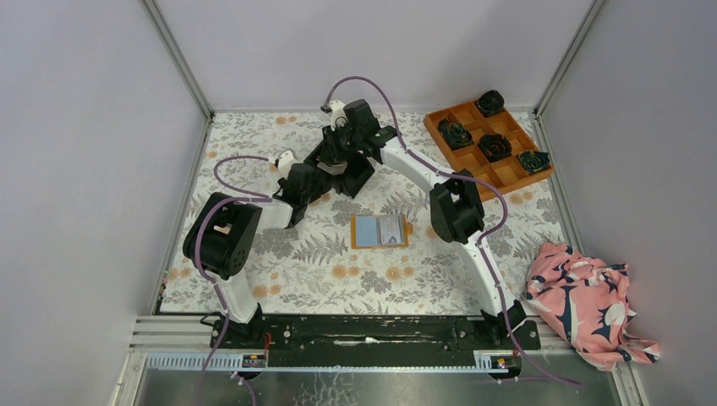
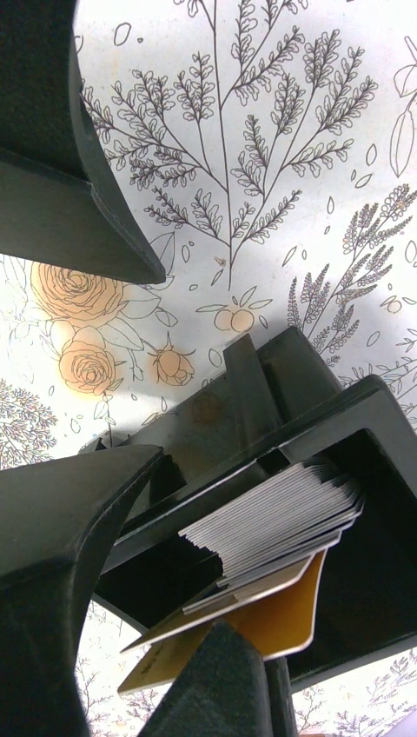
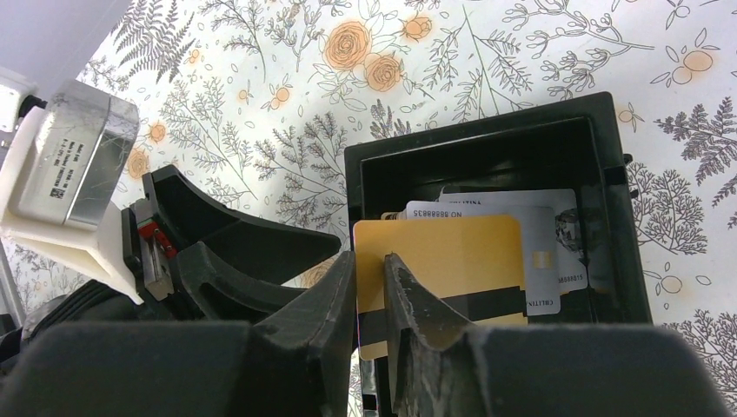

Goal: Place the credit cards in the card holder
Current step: Pick up the credit card from the storage box.

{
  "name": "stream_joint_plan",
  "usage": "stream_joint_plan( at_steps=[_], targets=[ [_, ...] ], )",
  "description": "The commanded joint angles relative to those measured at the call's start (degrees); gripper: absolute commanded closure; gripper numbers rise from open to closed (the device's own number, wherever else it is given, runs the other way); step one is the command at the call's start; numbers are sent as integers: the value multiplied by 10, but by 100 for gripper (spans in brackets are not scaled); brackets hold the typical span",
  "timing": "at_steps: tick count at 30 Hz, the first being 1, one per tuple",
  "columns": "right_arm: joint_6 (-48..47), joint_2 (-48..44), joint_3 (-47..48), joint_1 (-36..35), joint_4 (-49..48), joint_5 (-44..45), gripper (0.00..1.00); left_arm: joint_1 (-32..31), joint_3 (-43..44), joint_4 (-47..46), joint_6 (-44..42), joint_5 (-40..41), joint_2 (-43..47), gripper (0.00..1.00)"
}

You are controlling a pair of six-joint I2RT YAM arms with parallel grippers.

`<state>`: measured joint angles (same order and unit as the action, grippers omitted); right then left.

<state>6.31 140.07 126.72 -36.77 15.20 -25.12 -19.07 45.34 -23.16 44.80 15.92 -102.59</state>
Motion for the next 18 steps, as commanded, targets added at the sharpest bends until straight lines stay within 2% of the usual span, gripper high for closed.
stream_joint_plan(
  at_steps=[1, 7, 13, 18],
  targets=[
    [13, -25, 3, 2, -7, -25, 78, 5, 21, -2, -14, 14, 14, 24],
    [5, -35, -4, 4, -2, -2, 88, 5, 18, -3, -13, 16, 16, 24],
    [-24, -94, -74, 3, -43, 101, 99, 5, 15, -3, -12, 19, 26, 24],
    [-64, -127, -104, 3, -73, 172, 100, 5, 14, -1, -15, 25, 43, 24]
  ],
)
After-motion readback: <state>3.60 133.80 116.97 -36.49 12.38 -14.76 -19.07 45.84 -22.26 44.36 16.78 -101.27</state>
